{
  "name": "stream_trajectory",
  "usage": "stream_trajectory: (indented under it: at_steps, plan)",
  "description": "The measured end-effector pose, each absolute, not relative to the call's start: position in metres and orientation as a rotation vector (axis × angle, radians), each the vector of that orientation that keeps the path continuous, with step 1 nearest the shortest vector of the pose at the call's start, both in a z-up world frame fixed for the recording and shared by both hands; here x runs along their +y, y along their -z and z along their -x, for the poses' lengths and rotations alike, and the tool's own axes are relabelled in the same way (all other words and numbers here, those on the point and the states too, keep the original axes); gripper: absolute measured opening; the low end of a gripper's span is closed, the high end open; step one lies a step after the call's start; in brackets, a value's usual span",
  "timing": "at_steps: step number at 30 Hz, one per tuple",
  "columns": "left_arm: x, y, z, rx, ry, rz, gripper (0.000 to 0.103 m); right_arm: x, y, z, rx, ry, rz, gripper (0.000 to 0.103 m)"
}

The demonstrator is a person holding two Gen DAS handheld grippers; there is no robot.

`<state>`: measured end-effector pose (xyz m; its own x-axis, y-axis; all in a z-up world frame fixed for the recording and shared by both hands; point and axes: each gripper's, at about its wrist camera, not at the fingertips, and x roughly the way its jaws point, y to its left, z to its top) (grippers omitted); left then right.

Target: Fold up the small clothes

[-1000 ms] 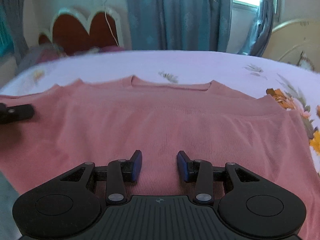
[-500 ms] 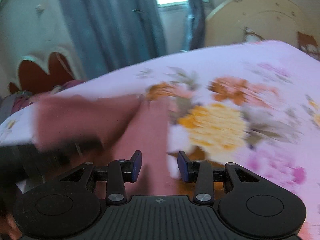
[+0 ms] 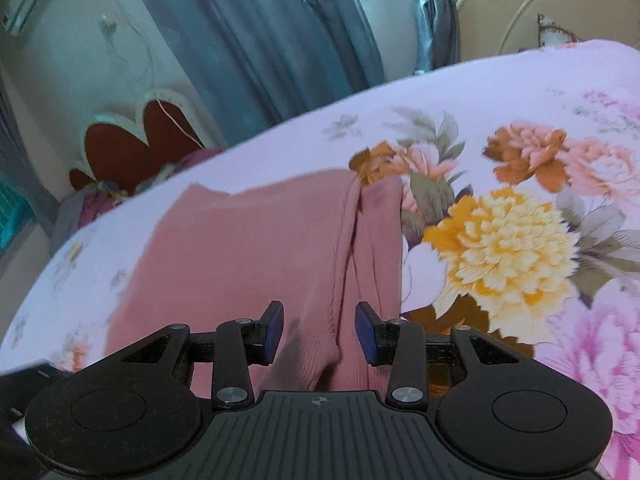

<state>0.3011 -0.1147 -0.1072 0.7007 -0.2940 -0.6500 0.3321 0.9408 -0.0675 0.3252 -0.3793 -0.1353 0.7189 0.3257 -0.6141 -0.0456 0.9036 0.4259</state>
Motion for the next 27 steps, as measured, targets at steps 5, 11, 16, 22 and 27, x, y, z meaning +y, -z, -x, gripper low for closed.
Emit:
stream_trajectory:
  at_steps: [5,11,16,22,27]
  plan:
    - [-0.078,0.107,-0.324,0.730,0.207,0.049,0.057,-0.375,0.145,-0.339,0.760,-0.237,-0.382,0.039]
    - [-0.055,0.104,-0.331,0.739,0.139,0.119,0.057,-0.381,0.138,-0.349,0.715,-0.215,-0.352,0.039]
    - [-0.048,0.101,-0.326,0.736,0.143,0.118,0.058,-0.375,0.145,-0.370,0.751,-0.259,-0.335,0.039]
    - [-0.052,0.108,-0.341,0.735,0.146,0.113,0.065,-0.380,0.156,-0.378,0.782,-0.256,-0.375,0.009]
    - [-0.062,0.109,-0.352,0.726,0.158,0.108,0.065,-0.382,0.136,-0.362,0.724,-0.237,-0.355,0.008]
